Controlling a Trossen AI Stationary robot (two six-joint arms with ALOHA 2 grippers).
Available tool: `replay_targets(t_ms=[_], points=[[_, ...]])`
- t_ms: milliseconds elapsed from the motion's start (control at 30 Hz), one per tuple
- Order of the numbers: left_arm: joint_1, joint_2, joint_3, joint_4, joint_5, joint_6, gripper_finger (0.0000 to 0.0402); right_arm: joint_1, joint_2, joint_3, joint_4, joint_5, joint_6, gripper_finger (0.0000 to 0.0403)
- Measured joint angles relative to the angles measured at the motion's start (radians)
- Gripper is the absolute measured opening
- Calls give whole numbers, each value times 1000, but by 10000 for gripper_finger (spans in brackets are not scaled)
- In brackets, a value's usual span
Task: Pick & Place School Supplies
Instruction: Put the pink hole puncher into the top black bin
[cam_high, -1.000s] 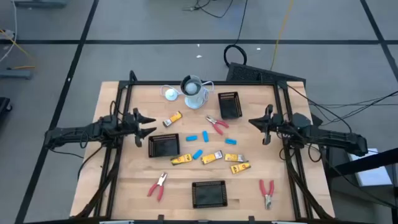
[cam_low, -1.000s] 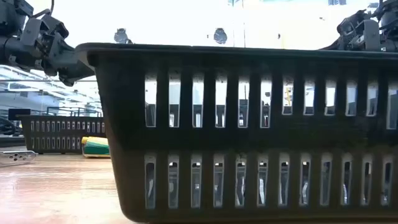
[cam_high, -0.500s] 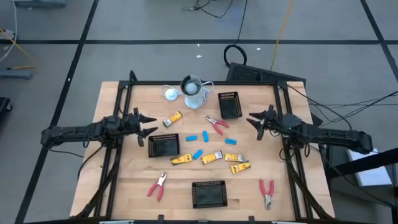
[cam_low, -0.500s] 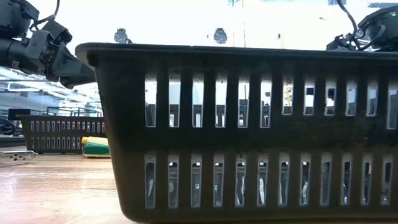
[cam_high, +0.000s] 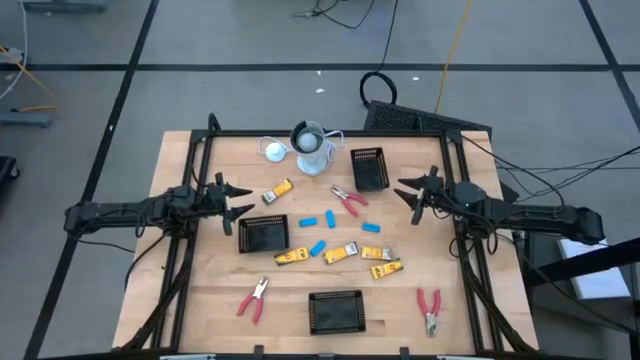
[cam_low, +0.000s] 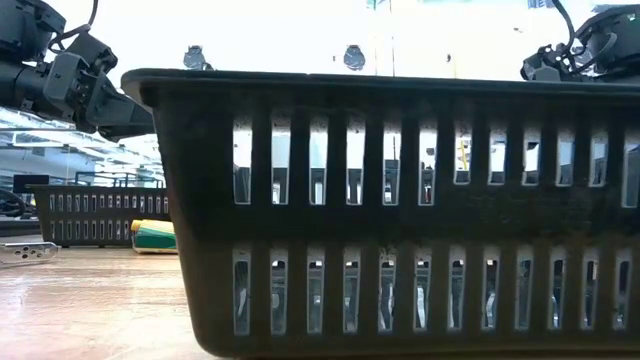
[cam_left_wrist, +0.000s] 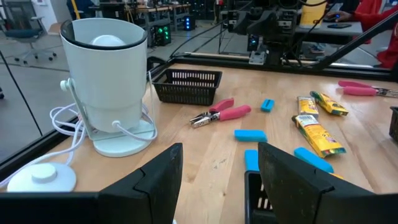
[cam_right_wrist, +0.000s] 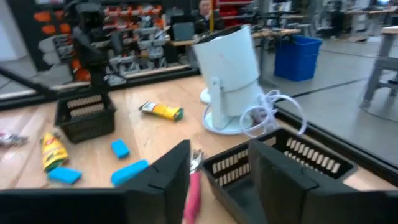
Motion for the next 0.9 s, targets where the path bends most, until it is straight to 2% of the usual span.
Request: replay_targets(t_ms=[200,233,533,667,900], points=[[0,15,0,-2,1,-13,211,0,48,0,0,-119,-25,21],[0,22,0,-2,1,-13,211,0,57,0,0,-138,-34,11],[0,78,0,10,1,22,211,25,157,0,2,-311,-2,3],[0,89,0,36,6,58,211,45,216,0,18,-317,35,1],[0,89,0,49,100,135,211,101,359,0,231,-316,58,7]])
